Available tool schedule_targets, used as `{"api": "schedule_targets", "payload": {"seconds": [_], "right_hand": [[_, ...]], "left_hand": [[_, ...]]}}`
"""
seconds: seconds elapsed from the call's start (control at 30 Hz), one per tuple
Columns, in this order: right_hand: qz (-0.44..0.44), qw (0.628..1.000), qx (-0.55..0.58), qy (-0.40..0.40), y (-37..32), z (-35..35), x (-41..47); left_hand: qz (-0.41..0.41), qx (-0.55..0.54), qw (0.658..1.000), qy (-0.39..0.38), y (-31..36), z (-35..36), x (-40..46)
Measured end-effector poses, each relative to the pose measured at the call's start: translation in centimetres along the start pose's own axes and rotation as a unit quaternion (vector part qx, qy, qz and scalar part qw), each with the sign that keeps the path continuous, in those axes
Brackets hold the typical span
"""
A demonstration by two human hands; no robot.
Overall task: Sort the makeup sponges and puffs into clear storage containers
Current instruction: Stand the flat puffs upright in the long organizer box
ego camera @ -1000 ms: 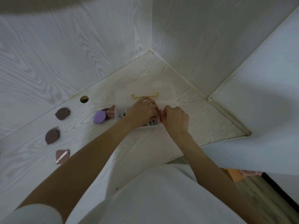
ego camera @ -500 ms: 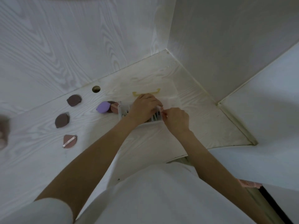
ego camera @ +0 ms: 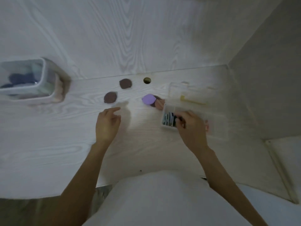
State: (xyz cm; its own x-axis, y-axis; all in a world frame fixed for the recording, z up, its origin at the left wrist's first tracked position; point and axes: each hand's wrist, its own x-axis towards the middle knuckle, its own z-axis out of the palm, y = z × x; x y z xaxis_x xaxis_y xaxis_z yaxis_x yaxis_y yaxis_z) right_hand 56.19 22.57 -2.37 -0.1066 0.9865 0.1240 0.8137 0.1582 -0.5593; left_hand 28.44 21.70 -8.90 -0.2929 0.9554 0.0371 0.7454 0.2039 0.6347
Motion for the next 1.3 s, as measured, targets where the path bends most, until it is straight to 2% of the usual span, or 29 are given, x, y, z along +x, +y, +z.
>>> {"api": "schedule_targets", "payload": {"seconds": [0.1,0.2,0.27,0.4,0.5,0.57,0.73,0.83,0.9,0.97,1.03,1.13,1.23,1.3], "right_hand": [[-0.081,0.991,-0.018,-0.105,-3.8,3.6,2.7],[-0.144,0.958,-0.139,-0.204,-6.4,7.4,5.5],[-0.115,0.937,-0.247,-0.219,-6.7,8.4,7.3],[-0.001,0.891,-0.395,-0.221,-5.5,8.8,10.0],[0.004,0.861,-0.446,-0.246,-4.8,9.2,11.0],[-0.013,0.876,-0.427,-0.225,-4.4,9.4,11.1],[-0.098,0.933,-0.334,-0.088,-3.2,9.1,10.6],[-0.08,0.984,-0.15,-0.042,-3.5,7.5,9.7],[-0.045,0.999,-0.018,-0.007,-3.6,5.9,8.7],[-0.016,0.996,0.085,0.008,-2.4,3.9,6.6],[0.017,0.994,0.098,0.052,0.1,1.5,3.9],[0.105,0.982,0.042,0.151,4.7,-1.5,-0.7],[0.205,0.946,0.126,0.218,7.7,-3.9,-4.2],[0.235,0.931,0.151,0.235,8.8,-4.8,-5.0]], "left_hand": [[-0.084,0.104,0.99,-0.051,-3.7,-0.2,1.3],[-0.111,0.102,0.986,-0.071,-4.5,-0.3,1.9],[-0.121,0.065,0.987,-0.084,-4.0,-0.6,2.1],[-0.143,-0.025,0.984,-0.102,-3.9,-1.1,2.8],[-0.147,-0.08,0.982,-0.086,-3.6,-1.2,2.9],[-0.145,-0.1,0.982,-0.073,-3.4,-1.3,2.8],[-0.134,-0.147,0.978,-0.06,-2.4,-0.9,2.1],[-0.134,-0.211,0.966,-0.068,-0.8,-0.4,1.1],[-0.134,-0.248,0.958,-0.061,0.7,-0.2,0.5],[-0.115,-0.265,0.956,-0.058,3.1,0.1,0.0],[-0.067,-0.288,0.952,-0.073,6.1,0.6,-0.3],[0.053,-0.304,0.943,-0.12,10.6,2.0,-0.4],[0.196,-0.269,0.93,-0.155,15.4,4.2,0.0],[0.28,-0.24,0.911,-0.183,18.3,5.8,0.4]]}}
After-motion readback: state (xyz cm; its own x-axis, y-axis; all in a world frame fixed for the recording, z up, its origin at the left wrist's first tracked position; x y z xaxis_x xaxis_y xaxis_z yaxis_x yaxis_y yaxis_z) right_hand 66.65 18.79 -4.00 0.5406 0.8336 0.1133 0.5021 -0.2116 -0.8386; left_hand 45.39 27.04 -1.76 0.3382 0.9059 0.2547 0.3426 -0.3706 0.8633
